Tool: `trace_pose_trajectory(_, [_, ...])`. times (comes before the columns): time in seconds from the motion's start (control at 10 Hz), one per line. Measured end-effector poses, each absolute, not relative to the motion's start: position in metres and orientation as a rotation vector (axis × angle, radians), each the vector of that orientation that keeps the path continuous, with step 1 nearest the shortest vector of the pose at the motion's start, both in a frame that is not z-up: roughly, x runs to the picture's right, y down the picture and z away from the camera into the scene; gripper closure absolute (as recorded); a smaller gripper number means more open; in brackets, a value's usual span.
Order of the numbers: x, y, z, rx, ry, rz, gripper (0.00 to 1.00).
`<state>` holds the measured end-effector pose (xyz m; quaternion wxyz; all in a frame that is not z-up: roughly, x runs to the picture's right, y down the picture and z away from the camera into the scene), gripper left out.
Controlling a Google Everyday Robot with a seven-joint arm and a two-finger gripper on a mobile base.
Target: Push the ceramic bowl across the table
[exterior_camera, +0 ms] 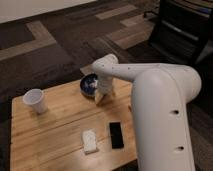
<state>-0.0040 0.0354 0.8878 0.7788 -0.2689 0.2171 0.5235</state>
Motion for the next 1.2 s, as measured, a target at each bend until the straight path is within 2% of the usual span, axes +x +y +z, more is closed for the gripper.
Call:
trace_pose_trajectory(0.2, [-0.015, -0.007, 0.916, -0.517, 0.464, 1.074, 0.35])
trace_pose_trajectory(0.6, [-0.034, -0.077, 0.927, -0.402, 0.406, 1.079, 0.35])
trace_pose_trajectory(0.9, [-0.047, -0.081, 0.903, -0.409, 0.388, 1.087, 0.35])
trace_pose_trajectory(1.2, [-0.048, -0.081, 0.902, -0.41, 0.388, 1.088, 0.35])
